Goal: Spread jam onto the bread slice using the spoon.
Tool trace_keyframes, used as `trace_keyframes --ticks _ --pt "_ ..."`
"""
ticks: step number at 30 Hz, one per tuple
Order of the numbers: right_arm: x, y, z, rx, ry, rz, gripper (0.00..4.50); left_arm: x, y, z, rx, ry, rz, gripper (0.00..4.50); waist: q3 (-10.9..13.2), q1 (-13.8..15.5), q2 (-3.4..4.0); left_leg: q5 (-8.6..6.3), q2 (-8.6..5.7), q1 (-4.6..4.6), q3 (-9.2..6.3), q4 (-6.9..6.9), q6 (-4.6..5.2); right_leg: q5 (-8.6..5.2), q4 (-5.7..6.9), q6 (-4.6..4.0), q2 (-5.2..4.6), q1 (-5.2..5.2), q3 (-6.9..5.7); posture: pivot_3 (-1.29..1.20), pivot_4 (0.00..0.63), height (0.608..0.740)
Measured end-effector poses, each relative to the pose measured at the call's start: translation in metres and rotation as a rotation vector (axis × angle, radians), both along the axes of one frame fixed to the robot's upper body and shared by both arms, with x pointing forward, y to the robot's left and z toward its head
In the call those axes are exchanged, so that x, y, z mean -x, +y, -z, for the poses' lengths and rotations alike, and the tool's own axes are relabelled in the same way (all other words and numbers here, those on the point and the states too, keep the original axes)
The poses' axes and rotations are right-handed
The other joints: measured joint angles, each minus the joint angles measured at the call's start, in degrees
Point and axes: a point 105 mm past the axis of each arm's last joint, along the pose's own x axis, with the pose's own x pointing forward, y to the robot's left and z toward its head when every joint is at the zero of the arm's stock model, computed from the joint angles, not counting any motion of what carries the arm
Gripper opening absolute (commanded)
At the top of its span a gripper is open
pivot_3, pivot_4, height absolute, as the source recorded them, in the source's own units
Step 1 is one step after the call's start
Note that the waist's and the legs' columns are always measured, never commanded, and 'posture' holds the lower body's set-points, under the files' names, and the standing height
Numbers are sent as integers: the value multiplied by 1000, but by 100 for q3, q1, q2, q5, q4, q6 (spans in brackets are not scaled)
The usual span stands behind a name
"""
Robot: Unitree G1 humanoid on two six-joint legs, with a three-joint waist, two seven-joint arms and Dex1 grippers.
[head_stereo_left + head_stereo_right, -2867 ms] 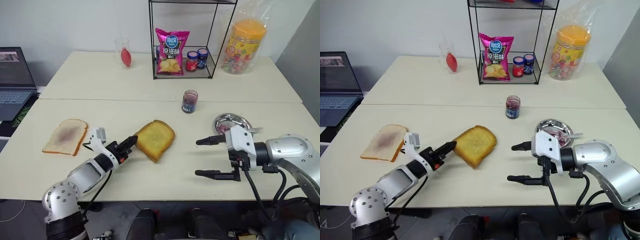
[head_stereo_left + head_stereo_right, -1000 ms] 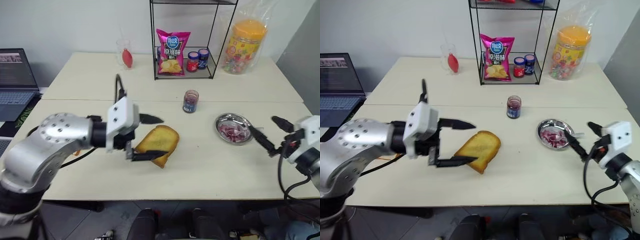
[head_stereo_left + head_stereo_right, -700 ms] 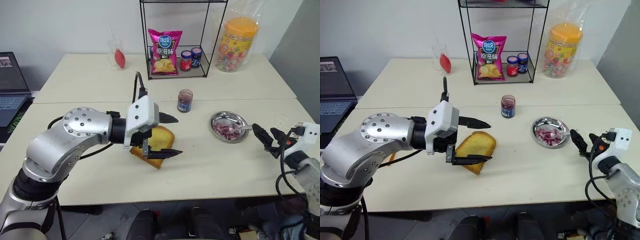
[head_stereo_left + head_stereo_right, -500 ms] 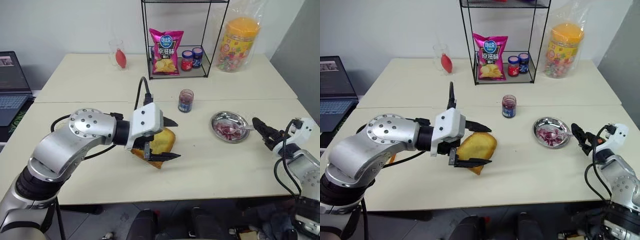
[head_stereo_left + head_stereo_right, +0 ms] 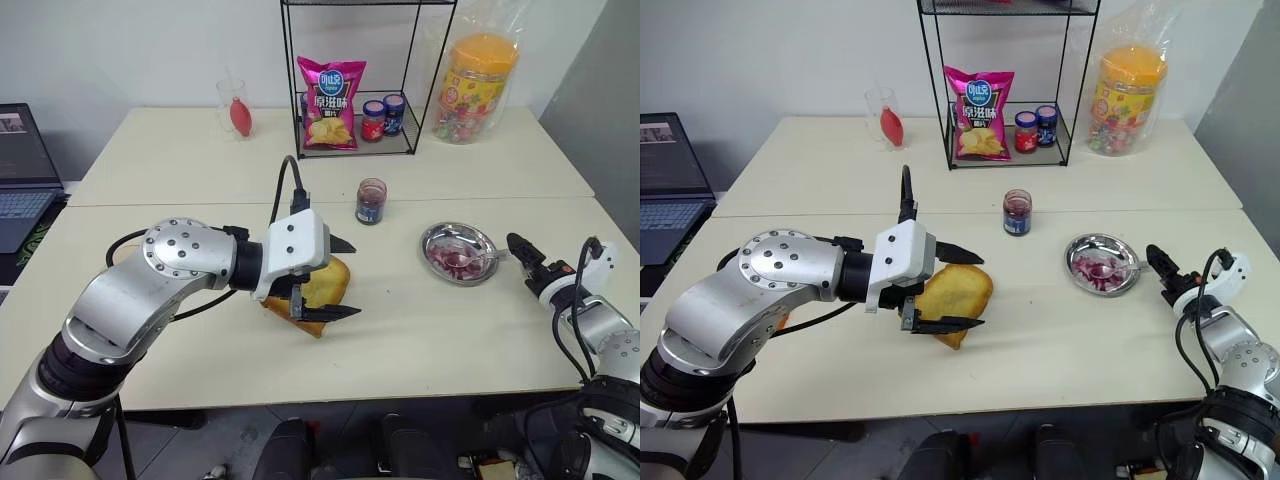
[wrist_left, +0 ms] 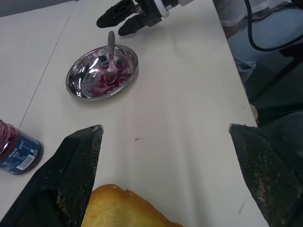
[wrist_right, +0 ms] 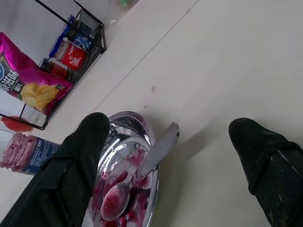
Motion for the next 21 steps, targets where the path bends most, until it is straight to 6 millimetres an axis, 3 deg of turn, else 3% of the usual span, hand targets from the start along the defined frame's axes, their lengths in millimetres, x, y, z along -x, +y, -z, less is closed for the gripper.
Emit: trace_keyframes --ticks 18,21 --pt "-14 17 6 -33 7 -61 4500 -4 1 2 -7 3 -10 4461 0 1 0 0 0 0 3 0 0 1 -1 1 0 0 2 0 150 740" --pt "-15 16 7 -35 3 -58 3990 -5 2 3 -10 2 -11 4500 0 0 0 0 0 0 3 0 0 1 0 1 0 0 2 0 150 740"
